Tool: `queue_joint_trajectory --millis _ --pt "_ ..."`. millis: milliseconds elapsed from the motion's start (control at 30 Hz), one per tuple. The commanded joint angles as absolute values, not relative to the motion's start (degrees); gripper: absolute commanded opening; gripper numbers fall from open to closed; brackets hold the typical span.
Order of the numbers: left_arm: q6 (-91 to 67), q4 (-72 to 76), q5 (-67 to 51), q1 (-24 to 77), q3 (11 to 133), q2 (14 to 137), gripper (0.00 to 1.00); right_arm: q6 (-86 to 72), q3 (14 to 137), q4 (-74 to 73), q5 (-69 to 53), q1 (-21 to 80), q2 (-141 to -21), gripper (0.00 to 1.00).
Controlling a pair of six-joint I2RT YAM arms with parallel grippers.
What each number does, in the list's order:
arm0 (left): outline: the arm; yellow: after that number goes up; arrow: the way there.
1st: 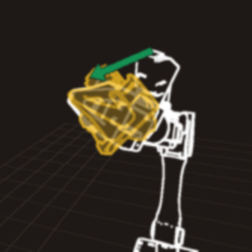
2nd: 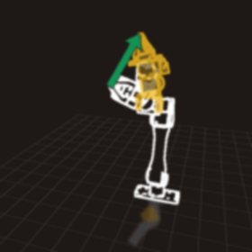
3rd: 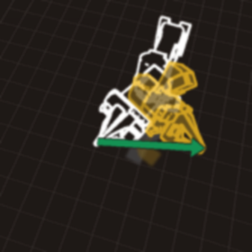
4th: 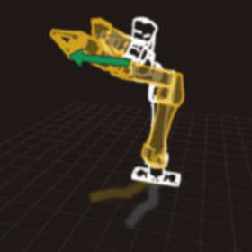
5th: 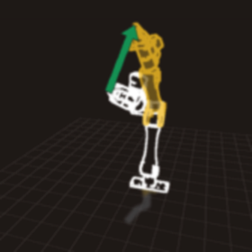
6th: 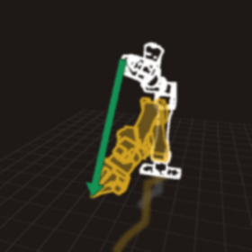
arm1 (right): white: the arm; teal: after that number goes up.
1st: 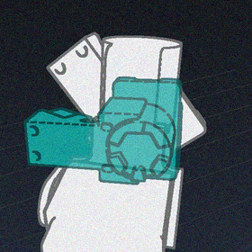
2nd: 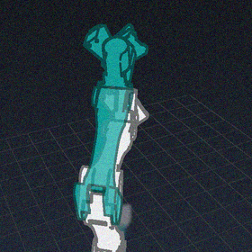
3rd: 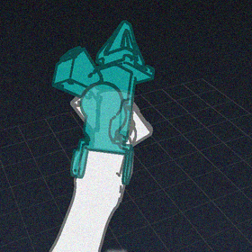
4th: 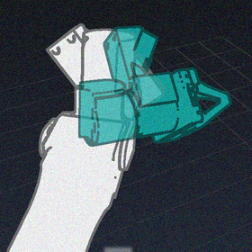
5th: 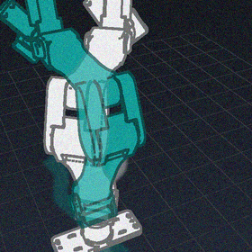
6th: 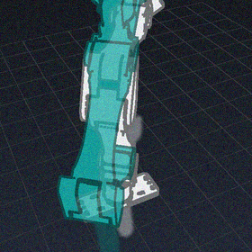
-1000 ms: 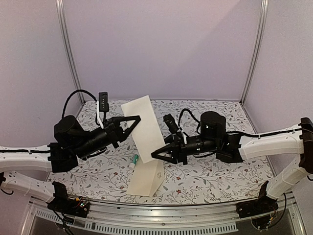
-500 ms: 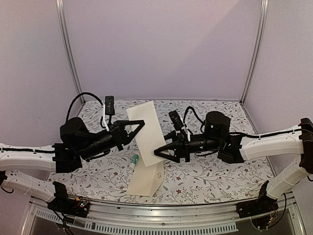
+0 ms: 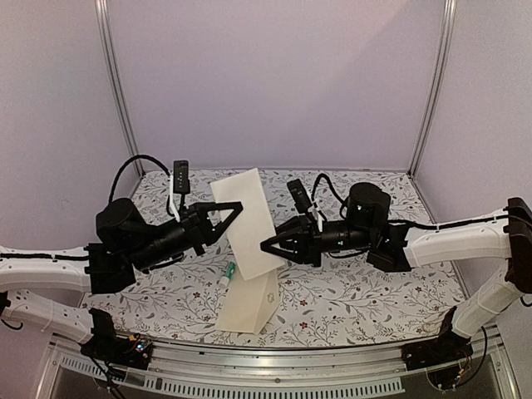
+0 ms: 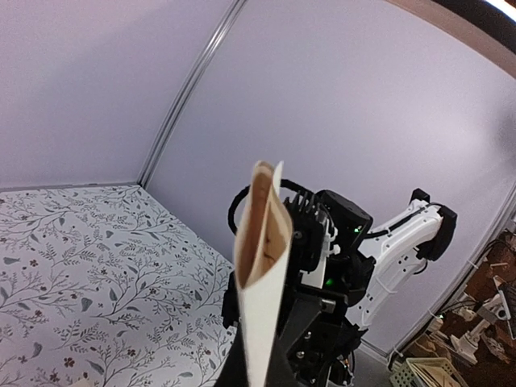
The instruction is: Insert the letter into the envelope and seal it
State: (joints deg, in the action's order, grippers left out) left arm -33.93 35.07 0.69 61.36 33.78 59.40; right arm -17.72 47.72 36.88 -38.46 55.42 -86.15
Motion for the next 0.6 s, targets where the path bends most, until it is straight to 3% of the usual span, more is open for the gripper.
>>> queue_joint_trajectory --millis 0,100,267,367,567 --pt "-33.27 36.69 0.44 61.84 33.93 59.86 0.0 -17.63 49.2 37.47 -39.52 54.87 -87.04 0.43" --pt "-33.42 36.49 -0.89 61.82 34.61 61.05 0.0 -17.46 50.17 36.89 -39.91 54.4 -86.3 0.56" --pt "-33.48 36.28 -2.18 61.94 35.31 62.1 0.0 -17.11 52.95 36.26 -41.91 53.06 -86.2 0.58" --pt "-33.31 35.58 -2.65 61.94 35.56 61.98 0.0 -17.4 54.54 36.06 -43.68 52.21 -87.44 0.53" --pt "-32.61 35.44 -2.87 61.89 35.39 61.47 0.0 -17.54 55.61 36.13 -46.36 51.46 -89.17 0.35"
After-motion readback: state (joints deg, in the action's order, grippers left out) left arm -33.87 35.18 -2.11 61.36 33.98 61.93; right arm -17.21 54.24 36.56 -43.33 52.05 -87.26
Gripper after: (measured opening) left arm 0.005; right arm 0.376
